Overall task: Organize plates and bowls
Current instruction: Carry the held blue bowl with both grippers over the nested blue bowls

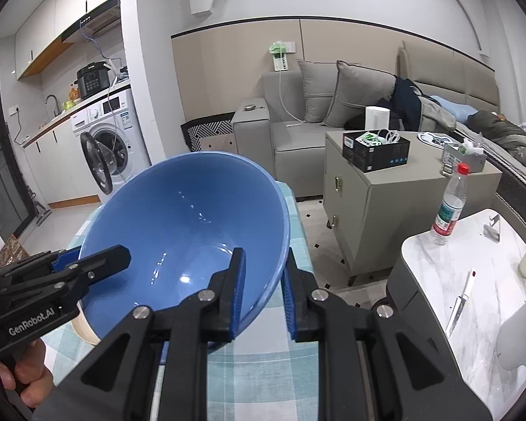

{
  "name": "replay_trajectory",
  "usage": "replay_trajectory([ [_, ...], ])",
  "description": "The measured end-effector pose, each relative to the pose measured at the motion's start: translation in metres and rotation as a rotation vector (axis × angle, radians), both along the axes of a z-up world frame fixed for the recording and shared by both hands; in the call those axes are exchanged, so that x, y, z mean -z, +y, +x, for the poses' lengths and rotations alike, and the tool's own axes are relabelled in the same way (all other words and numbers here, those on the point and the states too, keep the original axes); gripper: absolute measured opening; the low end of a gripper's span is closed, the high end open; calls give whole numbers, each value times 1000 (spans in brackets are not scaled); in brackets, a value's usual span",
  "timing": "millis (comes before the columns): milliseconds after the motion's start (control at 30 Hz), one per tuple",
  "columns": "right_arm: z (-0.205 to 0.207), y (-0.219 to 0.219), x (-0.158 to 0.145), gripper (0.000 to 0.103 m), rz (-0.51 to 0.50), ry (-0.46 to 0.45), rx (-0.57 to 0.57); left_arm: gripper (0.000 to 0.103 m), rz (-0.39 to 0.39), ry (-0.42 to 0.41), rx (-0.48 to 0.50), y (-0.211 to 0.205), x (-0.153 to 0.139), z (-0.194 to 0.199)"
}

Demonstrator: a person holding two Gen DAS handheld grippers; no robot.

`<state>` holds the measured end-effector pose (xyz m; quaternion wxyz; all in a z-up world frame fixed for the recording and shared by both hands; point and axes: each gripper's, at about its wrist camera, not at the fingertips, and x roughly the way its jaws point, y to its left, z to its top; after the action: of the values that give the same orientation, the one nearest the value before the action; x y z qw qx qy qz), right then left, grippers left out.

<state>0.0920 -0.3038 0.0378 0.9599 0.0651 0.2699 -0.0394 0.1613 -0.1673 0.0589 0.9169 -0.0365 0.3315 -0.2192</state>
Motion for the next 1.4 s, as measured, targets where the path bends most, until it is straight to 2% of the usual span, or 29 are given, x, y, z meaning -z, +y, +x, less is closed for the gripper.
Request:
replay_trajectory([
  [433,21,25,5,20,-23,20,-46,36,-8,7,-50,29,1,8],
  [1067,49,50,25,20,-43,79,-100,36,-6,51,-105,56,25,24],
  [1400,59,53,37,20,-52,102,-100,36,12,79,-113,55,39,35],
])
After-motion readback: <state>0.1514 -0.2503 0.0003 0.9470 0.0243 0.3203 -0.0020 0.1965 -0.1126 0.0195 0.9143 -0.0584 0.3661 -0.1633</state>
